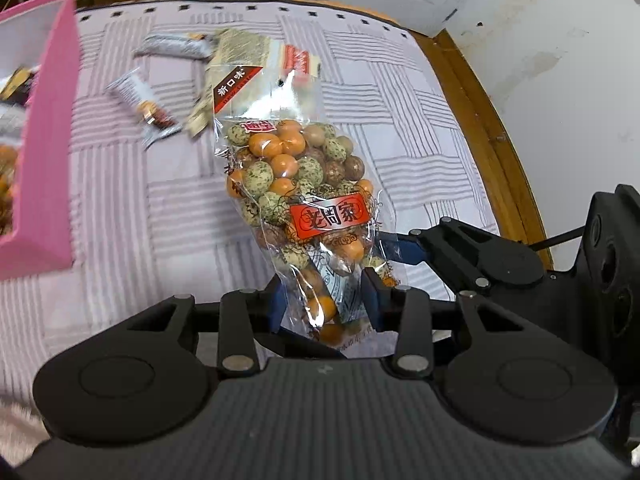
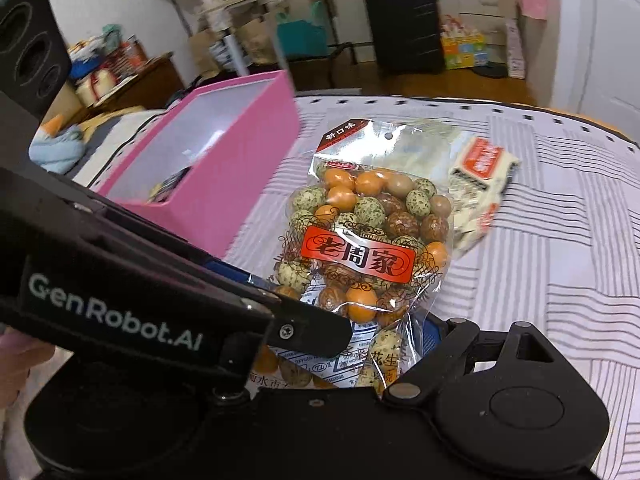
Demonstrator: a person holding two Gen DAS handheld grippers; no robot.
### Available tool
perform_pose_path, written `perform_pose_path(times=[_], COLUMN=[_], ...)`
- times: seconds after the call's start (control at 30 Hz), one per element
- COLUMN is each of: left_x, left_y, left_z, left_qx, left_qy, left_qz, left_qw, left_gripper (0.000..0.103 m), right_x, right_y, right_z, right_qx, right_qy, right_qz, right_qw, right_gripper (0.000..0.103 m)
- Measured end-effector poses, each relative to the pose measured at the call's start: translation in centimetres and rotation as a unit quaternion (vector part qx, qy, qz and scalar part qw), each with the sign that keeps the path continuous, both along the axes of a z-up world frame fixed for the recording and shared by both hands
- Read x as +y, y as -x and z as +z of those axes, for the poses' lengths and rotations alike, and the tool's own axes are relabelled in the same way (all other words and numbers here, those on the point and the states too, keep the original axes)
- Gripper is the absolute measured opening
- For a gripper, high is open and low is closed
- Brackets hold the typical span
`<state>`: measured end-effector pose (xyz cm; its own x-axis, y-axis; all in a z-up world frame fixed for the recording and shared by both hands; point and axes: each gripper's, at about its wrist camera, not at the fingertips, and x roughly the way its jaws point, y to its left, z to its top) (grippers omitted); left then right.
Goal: Organize snacks
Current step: 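Carry the nut bag over the pink box with the left gripper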
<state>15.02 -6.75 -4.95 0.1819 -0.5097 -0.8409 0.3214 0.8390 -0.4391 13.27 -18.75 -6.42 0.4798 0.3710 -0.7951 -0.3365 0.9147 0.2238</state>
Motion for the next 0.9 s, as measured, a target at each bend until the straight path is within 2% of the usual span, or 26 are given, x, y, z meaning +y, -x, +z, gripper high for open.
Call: perform_pose_path(times=[0.43, 0.73, 0.9], left_x=[8.6, 15.2, 20.1], left_y=[4.5, 3.9, 2.1], left_z=[4.4, 6.1, 5.2], left_qx=[-0.012, -0.054, -0.070], left_qy=[0.041, 0.041, 0.066], left_qz=[0.043, 0.098, 0.158], left_qw=[0.9981, 0.9929, 0.9828], left_gripper=[0.039, 0.041, 0.046], right_x=[7.5, 13.8, 17.4], right_y=[3.0, 0.7, -2.8], right_z=[5.0, 6.3, 5.1], right_qx=[-0.014, -0.059, -0.074], right_qy=[0.022, 0.024, -0.003], right_qz=[0.057, 0.106, 0.137], right_qw=[0.998, 0.992, 0.988], right_gripper=[0.092, 0.092, 0.092])
